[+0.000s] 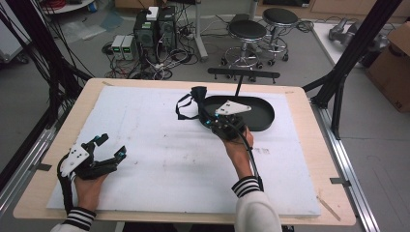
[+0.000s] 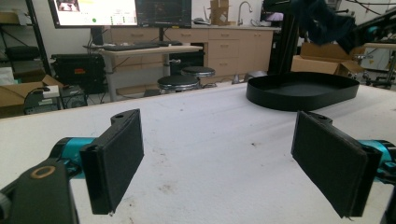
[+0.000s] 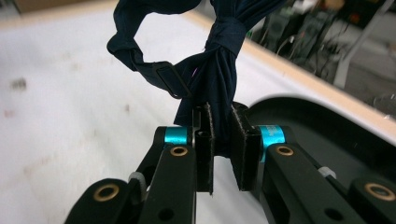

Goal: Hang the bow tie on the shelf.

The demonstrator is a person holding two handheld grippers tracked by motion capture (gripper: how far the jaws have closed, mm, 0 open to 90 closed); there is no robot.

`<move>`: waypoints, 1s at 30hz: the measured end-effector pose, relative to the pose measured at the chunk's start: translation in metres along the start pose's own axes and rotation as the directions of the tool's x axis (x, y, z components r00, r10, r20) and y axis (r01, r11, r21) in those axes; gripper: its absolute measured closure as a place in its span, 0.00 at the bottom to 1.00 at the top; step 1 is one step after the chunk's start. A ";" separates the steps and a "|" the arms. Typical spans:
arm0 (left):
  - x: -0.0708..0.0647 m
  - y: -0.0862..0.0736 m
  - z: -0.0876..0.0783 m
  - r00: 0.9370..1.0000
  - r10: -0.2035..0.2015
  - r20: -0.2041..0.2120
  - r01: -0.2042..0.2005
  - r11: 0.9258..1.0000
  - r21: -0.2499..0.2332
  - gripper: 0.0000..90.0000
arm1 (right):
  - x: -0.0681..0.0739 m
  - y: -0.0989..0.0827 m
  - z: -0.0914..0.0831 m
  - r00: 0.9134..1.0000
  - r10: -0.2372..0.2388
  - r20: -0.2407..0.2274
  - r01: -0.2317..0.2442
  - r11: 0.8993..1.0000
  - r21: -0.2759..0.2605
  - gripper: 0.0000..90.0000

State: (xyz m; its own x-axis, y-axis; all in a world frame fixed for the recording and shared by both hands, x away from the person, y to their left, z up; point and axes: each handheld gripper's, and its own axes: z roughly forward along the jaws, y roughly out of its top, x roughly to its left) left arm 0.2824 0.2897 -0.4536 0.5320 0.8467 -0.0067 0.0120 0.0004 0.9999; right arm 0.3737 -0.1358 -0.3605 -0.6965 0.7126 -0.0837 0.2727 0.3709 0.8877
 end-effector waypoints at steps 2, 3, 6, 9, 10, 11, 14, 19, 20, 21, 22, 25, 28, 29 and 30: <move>0.000 0.000 0.000 1.000 0.000 0.000 0.000 1.000 0.001 0.19 | -0.002 0.002 -0.005 1.000 0.017 0.011 -0.017 0.998 -0.054 0.90; 0.000 0.000 0.000 1.000 0.000 0.000 0.000 1.000 0.001 0.19 | -0.002 0.002 -0.006 1.000 0.023 0.019 -0.022 0.997 -0.071 0.90; 0.000 0.000 0.000 1.000 0.001 0.000 -0.001 1.000 0.000 0.19 | -0.006 0.003 -0.011 0.998 0.057 0.032 -0.053 0.992 -0.116 0.90; 0.000 0.000 0.000 1.000 0.000 0.000 0.000 1.000 0.001 0.19 | -0.008 0.003 -0.014 0.996 0.064 0.057 -0.056 0.990 -0.130 0.90; 0.000 0.000 0.000 1.000 0.000 -0.001 0.000 1.000 0.001 0.19 | -0.008 0.003 -0.015 0.996 0.066 0.063 -0.057 0.989 -0.136 0.90; 0.000 0.000 0.000 1.000 0.001 0.000 -0.001 1.000 0.001 0.19 | -0.008 0.004 -0.016 0.995 0.069 0.069 -0.059 0.988 -0.141 0.90; 0.000 0.000 0.000 1.000 0.002 0.000 -0.002 1.000 0.001 0.19 | -0.009 0.004 -0.018 0.994 0.070 0.083 -0.056 0.986 -0.157 0.90; 0.000 0.000 0.000 1.000 0.002 -0.001 -0.002 1.000 0.000 0.19 | -0.013 0.004 -0.019 0.991 0.079 0.109 -0.060 0.984 -0.170 0.90; 0.000 0.000 0.000 1.000 0.002 -0.001 -0.002 1.000 0.000 0.19 | -0.014 0.004 -0.019 0.990 0.089 0.110 -0.068 0.982 -0.179 0.90; 0.000 0.000 0.000 1.000 0.002 0.000 -0.002 1.000 0.000 0.19 | -0.014 0.004 -0.019 0.989 0.090 0.114 -0.068 0.981 -0.184 0.90; 0.000 0.000 0.000 1.000 0.003 0.000 -0.003 1.000 0.000 0.19 | -0.015 0.005 -0.019 0.989 0.087 0.123 -0.063 0.981 -0.185 0.90; 0.000 0.000 0.000 1.000 0.002 0.000 -0.002 1.000 0.000 0.19 | -0.018 0.005 -0.020 0.985 0.089 0.144 -0.060 0.979 -0.197 0.90; 0.000 0.000 0.000 1.000 0.002 0.000 -0.002 1.000 0.000 0.19 | -0.026 0.006 -0.024 0.981 0.111 0.160 -0.077 0.975 -0.208 0.90; 0.000 0.000 0.000 1.000 0.003 0.000 -0.003 1.000 0.000 0.19 | -0.027 0.006 -0.026 0.979 0.120 0.164 -0.083 0.973 -0.216 0.90; 0.000 0.000 0.000 1.000 0.002 0.000 -0.002 1.000 0.000 0.19 | -0.030 0.006 -0.027 0.978 0.128 0.164 -0.090 0.971 -0.223 0.90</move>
State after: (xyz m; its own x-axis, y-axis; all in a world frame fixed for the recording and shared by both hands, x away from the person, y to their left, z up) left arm 0.2824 0.2895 -0.4537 0.5323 0.8465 -0.0049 0.0108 -0.0010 0.9999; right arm 0.3780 -0.1708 -0.3400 -0.5375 0.8422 -0.0425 0.1791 0.1633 0.9702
